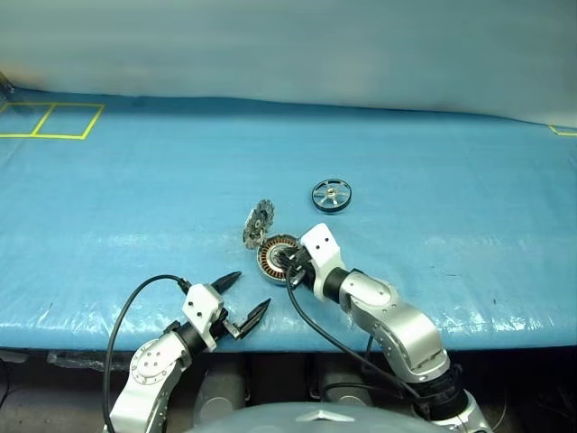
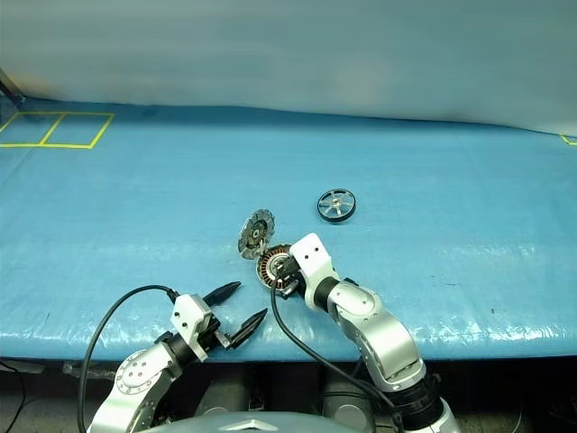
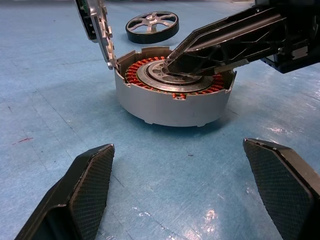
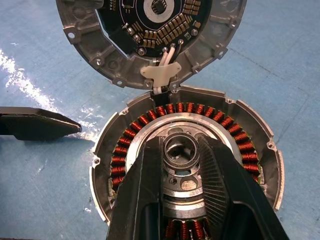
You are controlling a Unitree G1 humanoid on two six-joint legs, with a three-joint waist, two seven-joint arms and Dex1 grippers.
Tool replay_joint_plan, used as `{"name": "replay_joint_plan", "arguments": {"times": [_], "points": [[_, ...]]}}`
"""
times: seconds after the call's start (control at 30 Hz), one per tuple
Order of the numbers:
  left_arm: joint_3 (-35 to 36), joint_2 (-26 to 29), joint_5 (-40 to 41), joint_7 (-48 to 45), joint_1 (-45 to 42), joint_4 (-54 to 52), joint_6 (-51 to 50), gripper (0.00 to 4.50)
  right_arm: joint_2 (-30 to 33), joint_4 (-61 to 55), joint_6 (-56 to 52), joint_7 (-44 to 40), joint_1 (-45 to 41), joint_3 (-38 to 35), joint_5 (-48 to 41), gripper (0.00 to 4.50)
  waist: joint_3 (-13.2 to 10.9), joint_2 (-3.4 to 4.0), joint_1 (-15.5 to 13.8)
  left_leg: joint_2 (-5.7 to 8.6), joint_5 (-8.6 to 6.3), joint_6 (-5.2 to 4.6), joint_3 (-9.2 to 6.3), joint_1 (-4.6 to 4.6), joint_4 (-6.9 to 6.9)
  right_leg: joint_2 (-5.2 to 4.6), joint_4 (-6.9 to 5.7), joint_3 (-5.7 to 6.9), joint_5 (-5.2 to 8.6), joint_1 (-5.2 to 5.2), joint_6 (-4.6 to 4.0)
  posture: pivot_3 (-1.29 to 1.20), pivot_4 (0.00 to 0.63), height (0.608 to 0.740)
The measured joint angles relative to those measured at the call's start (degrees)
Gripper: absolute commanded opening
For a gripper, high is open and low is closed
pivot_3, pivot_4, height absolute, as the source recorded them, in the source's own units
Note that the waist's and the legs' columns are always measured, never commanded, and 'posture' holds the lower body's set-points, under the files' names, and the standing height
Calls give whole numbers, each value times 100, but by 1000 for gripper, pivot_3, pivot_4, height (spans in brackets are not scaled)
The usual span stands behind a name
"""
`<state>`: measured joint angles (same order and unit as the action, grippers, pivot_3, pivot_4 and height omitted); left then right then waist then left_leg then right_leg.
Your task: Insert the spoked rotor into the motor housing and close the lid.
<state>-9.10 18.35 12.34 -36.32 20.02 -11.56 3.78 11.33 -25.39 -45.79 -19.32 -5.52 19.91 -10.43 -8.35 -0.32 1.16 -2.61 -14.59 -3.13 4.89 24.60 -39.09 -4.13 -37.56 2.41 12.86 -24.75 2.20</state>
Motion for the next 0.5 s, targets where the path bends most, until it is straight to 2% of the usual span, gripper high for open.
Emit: {"name": "replay_joint_plan", "arguments": {"times": [0.17,0.2,0.37,0.43,0.5], "points": [[-1,0,2,6,2,-9,-47,4500,-2,39,37,-25,-14,-1,1,656,0,0,0,0,0,0,0,0,0,0,0,0,0,0,0,0,150,740],[-2,0,2,6,2,-9,-56,4500,-2,41,44,-27,-14,0,2,1367,0,0,1,0,0,0,0,0,0,0,0,0,0,0,0,0,150,740],[-8,-4,2,17,2,-15,-62,4500,39,-26,-9,-32,-4,-15,-24,2855,0,0,-3,1,0,0,-1,1,0,-3,1,1,0,0,0,0,150,740],[-12,-5,2,30,4,-18,-63,4500,98,-203,-152,-34,36,-92,-113,2777,-1,0,-7,1,-1,0,-1,6,0,-4,3,2,0,-1,0,0,150,740],[-13,-6,2,40,2,-18,-65,4500,89,-427,-326,-22,40,-275,-244,2375,-1,0,-9,1,-1,0,-3,7,1,-4,3,2,-1,-2,-1,0,150,740]]}}
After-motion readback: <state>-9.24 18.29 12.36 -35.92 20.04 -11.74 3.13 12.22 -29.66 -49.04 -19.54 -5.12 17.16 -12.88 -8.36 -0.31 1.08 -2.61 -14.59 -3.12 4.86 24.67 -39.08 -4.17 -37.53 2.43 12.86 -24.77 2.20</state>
